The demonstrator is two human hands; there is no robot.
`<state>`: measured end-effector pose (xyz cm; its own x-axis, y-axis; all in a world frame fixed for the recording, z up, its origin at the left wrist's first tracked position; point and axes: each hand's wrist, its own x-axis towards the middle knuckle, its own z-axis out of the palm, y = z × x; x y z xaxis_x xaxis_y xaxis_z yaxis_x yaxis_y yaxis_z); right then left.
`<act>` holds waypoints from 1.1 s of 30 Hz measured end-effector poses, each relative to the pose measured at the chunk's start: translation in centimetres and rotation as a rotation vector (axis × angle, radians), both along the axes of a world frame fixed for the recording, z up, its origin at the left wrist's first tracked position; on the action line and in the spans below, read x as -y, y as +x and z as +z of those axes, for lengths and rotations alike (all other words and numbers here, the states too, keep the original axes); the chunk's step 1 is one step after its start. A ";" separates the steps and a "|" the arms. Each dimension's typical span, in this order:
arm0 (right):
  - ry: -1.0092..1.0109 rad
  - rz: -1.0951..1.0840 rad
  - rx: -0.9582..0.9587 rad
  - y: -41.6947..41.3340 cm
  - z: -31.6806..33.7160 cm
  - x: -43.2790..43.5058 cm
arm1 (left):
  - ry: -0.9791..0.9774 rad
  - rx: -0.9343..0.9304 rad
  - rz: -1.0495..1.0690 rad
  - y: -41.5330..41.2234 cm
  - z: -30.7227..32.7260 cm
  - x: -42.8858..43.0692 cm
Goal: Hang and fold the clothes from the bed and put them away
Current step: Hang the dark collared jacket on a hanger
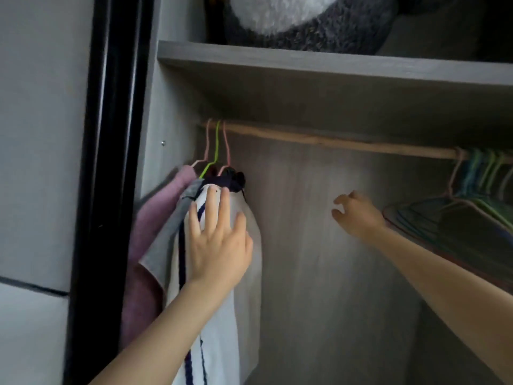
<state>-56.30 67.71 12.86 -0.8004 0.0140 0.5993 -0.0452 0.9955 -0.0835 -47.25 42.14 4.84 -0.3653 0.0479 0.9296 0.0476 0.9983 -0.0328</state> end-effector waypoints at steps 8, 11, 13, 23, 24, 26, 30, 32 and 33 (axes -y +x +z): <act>0.289 -0.484 -0.133 10.4 -1.6 -14.8 | 0.007 0.371 -0.188 -1.1 -3.8 -11.1; 0.333 -0.581 -0.144 13.5 -1.9 -18.0 | 0.012 0.399 -0.298 -0.5 -4.0 -15.6; 0.327 -0.603 -0.127 14.9 -2.0 -19.3 | 0.004 0.424 -0.322 -0.1 -4.1 -17.9; 0.062 -0.512 -0.067 17.8 -1.8 -20.8 | 0.005 0.454 -0.296 0.9 -6.3 -24.1; -0.063 -0.462 -0.068 17.8 -1.5 -20.7 | 0.011 0.456 -0.294 0.9 -6.2 -24.0; -0.223 -0.358 -0.064 17.6 -1.2 -20.4 | 0.036 0.462 -0.305 0.8 -5.9 -23.6; -0.399 -0.281 -0.173 17.0 -1.8 -19.1 | 0.073 0.463 -0.343 0.9 -5.7 -22.9; -0.449 -0.271 -0.275 16.5 -2.2 -18.2 | 0.086 0.448 -0.382 1.5 -5.6 -22.2; -0.456 -0.261 -0.320 16.1 -2.4 -17.7 | 0.087 0.435 -0.416 1.7 -5.6 -21.6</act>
